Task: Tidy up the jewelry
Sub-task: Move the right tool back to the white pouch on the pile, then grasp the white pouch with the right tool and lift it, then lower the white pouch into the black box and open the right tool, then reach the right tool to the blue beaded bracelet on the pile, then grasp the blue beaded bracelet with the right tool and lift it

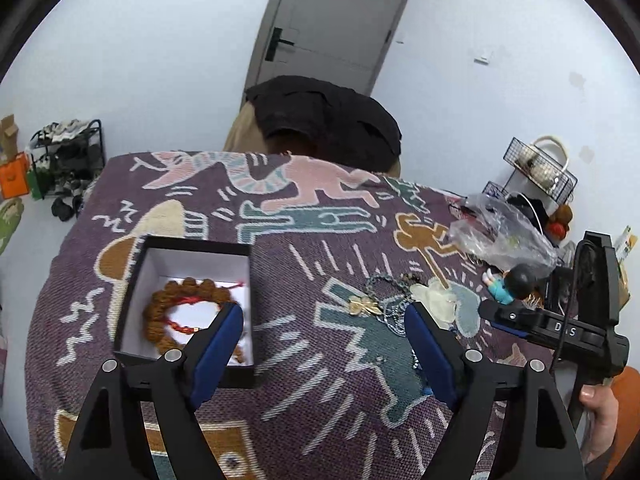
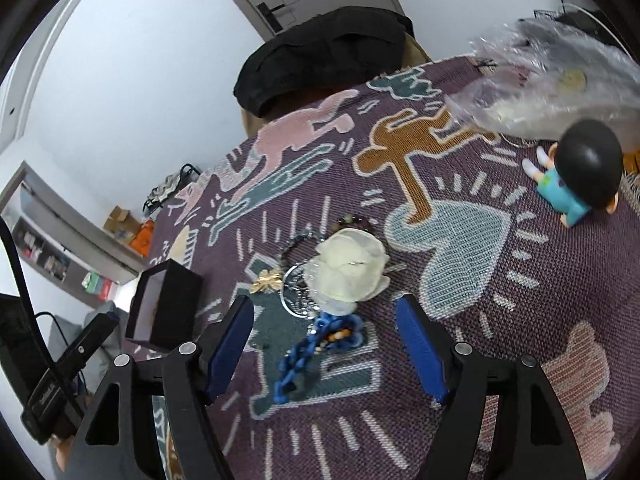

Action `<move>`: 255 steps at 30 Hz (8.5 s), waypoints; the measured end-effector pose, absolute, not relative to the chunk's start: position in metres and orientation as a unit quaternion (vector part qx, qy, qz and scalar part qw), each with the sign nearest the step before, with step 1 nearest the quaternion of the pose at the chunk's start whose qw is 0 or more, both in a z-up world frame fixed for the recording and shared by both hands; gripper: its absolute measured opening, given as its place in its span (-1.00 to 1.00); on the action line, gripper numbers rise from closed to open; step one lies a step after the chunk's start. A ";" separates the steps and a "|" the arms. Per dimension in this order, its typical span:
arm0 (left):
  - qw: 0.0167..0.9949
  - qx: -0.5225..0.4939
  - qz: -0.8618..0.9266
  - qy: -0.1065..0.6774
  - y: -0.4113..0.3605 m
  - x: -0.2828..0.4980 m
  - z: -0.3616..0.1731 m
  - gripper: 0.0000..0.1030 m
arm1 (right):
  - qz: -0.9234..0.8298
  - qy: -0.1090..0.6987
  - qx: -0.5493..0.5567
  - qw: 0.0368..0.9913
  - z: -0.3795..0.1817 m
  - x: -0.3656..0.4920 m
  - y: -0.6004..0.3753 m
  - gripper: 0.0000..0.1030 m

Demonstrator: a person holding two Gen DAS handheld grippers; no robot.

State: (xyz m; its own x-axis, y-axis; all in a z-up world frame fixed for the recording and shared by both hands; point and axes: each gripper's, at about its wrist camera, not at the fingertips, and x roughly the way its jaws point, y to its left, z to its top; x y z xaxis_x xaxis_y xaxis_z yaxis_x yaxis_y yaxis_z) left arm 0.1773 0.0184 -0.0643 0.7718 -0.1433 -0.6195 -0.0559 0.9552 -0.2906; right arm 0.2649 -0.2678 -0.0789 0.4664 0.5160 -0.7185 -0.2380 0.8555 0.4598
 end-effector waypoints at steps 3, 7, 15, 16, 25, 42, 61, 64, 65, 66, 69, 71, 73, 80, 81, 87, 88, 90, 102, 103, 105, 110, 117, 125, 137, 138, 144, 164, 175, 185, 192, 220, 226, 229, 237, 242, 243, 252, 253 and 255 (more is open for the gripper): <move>0.928 -0.137 -0.030 0.345 0.009 0.185 -0.069 0.62 | 0.218 0.454 0.144 0.852 -0.084 0.266 -0.270 0.43; 0.926 -0.130 -0.039 0.352 -0.003 0.194 -0.075 0.62 | 0.215 0.455 0.150 0.851 -0.092 0.276 -0.274 0.42; 0.921 -0.119 -0.054 0.368 -0.023 0.214 -0.087 0.51 | 0.224 0.484 0.180 0.826 -0.120 0.300 -0.274 0.11; 0.919 -0.119 -0.055 0.371 -0.024 0.217 -0.088 0.40 | 0.227 0.485 0.180 0.825 -0.121 0.301 -0.272 -0.04; 0.898 -0.117 -0.078 0.418 -0.046 0.253 -0.114 -0.06 | 0.259 0.461 0.203 0.824 -0.125 0.303 -0.279 -0.94; 0.872 -0.130 -0.074 0.467 -0.062 0.288 -0.148 -0.48 | 0.244 0.411 0.237 0.846 -0.099 0.285 -0.328 -0.94; 0.905 -0.128 -0.080 0.398 -0.051 0.261 -0.093 -0.98 | 0.251 0.395 0.232 0.853 -0.081 0.269 -0.323 -0.94; 0.909 -0.130 -0.080 0.387 -0.046 0.253 -0.081 -0.98 | 0.255 0.391 0.229 0.854 -0.075 0.264 -0.319 -0.94; 0.911 -0.131 -0.079 0.382 -0.043 0.250 -0.077 -0.98 | 0.257 0.390 0.227 0.854 -0.073 0.263 -0.317 -0.94; 0.913 -0.132 -0.079 0.377 -0.041 0.247 -0.073 -0.98 | 0.258 0.390 0.226 0.855 -0.072 0.261 -0.315 -0.94; 0.918 -0.135 -0.075 0.364 -0.033 0.238 -0.061 -0.98 | 0.264 0.387 0.221 0.855 -0.067 0.256 -0.309 -0.94; 0.922 -0.136 -0.073 0.355 -0.028 0.232 -0.054 -0.98 | 0.268 0.385 0.216 0.856 -0.062 0.253 -0.303 -0.94; 0.925 -0.138 -0.071 0.347 -0.021 0.226 -0.048 -0.98 | 0.272 0.383 0.211 0.857 -0.058 0.251 -0.298 -0.94; 0.933 -0.145 -0.058 0.325 0.002 0.205 -0.031 -0.98 | 0.287 0.374 0.195 0.860 -0.043 0.239 -0.276 -0.94; 0.934 -0.148 -0.055 0.320 0.007 0.201 -0.028 -0.98 | 0.289 0.373 0.193 0.860 -0.041 0.237 -0.273 -0.94; 0.938 -0.160 -0.039 0.305 0.034 0.185 -0.021 -0.98 | 0.306 0.365 0.175 0.862 -0.028 0.228 -0.248 -0.94; 0.938 -0.162 -0.036 0.305 0.038 0.184 -0.021 -0.98 | 0.309 0.364 0.171 0.862 -0.025 0.226 -0.243 -0.94; 0.938 -0.167 -0.029 0.303 0.049 0.179 -0.022 -0.98 | 0.315 0.361 0.165 0.862 -0.022 0.224 -0.234 -0.94; 0.921 -0.203 0.019 0.332 0.098 0.170 -0.050 -0.97 | 0.346 0.361 0.131 0.856 -0.009 0.216 -0.177 -0.94; 0.916 -0.213 0.019 0.340 0.103 0.171 -0.055 -0.95 | 0.350 0.362 0.127 0.855 -0.009 0.216 -0.171 -0.94; 0.908 -0.231 0.017 0.349 0.113 0.171 -0.063 -0.91 | 0.355 0.363 0.120 0.853 -0.008 0.216 -0.160 -0.94; 0.902 -0.246 0.027 0.353 0.132 0.162 -0.074 -0.89 | 0.371 0.368 0.108 0.846 -0.008 0.216 -0.126 -0.94; 0.899 -0.259 0.044 0.351 0.159 0.147 -0.081 -0.88 | 0.397 0.380 0.093 0.830 -0.011 0.218 -0.078 -0.94; 0.902 -0.255 0.060 0.343 0.174 0.136 -0.083 -0.88 | 0.409 0.387 0.068 0.824 -0.015 0.220 -0.035 -0.90; 0.914 -0.255 0.040 0.312 0.157 0.137 -0.071 0.80 | 0.371 0.416 0.102 0.824 -0.031 0.230 -0.081 0.52; 0.915 -0.254 0.038 0.311 0.153 0.138 -0.069 0.80 | 0.363 0.417 0.107 0.826 -0.030 0.231 -0.087 0.52; 0.921 -0.237 0.015 0.309 0.128 0.143 -0.064 0.80 | 0.321 0.417 0.143 0.839 -0.031 0.238 -0.146 0.52; 0.933 -0.181 -0.035 0.310 0.048 0.157 -0.056 0.41 | 0.272 0.405 0.171 0.856 -0.045 0.217 -0.238 0.44; 0.929 -0.164 -0.049 0.328 0.024 0.168 -0.070 0.23 | 0.264 0.462 0.227 0.816 -0.092 0.232 -0.254 0.03; 0.922 -0.153 -0.055 0.351 0.011 0.181 -0.086 0.23 | 0.267 0.493 0.242 0.792 -0.126 0.247 -0.241 -0.02; 0.919 -0.137 -0.060 0.365 0.003 0.188 -0.093 0.23 | 0.257 0.492 0.275 0.785 -0.141 0.255 -0.250 -0.86; 0.895 -0.050 -0.098 0.432 -0.075 0.229 -0.151 -0.60 | 0.227 0.431 0.306 0.818 -0.113 0.253 -0.327 -0.86; 0.897 -0.038 -0.088 0.433 -0.076 0.230 -0.152 -0.74 | 0.223 0.433 0.312 0.815 -0.118 0.254 -0.331 -0.86; 0.897 -0.044 -0.087 0.432 -0.074 0.228 -0.150 -0.74 | 0.225 0.431 0.312 0.816 -0.115 0.253 -0.331 -0.86; 0.913 -0.066 -0.083 0.394 -0.055 0.214 -0.114 -0.74 | 0.230 0.425 0.303 0.821 -0.104 0.248 -0.322 -0.86; 0.921 -0.084 -0.073 0.373 -0.035 0.206 -0.092 -0.74 | 0.241 0.421 0.292 0.824 -0.095 0.243 -0.309 -0.86; 0.923 -0.087 -0.071 0.369 -0.030 0.204 -0.089 -0.74 | 0.242 0.421 0.291 0.825 -0.094 0.243 -0.307 -0.86; 0.929 -0.116 -0.047 0.349 0.010 0.194 -0.075 -0.74 | 0.254 0.418 0.274 0.828 -0.083 0.236 -0.288 -0.86; 0.929 -0.119 -0.045 0.348 0.014 0.193 -0.075 -0.74 | 0.254 0.419 0.272 0.828 -0.083 0.235 -0.286 -0.86; 0.928 -0.127 -0.040 0.348 0.023 0.191 -0.076 -0.74 | 0.255 0.421 0.270 0.828 -0.083 0.235 -0.282 -0.86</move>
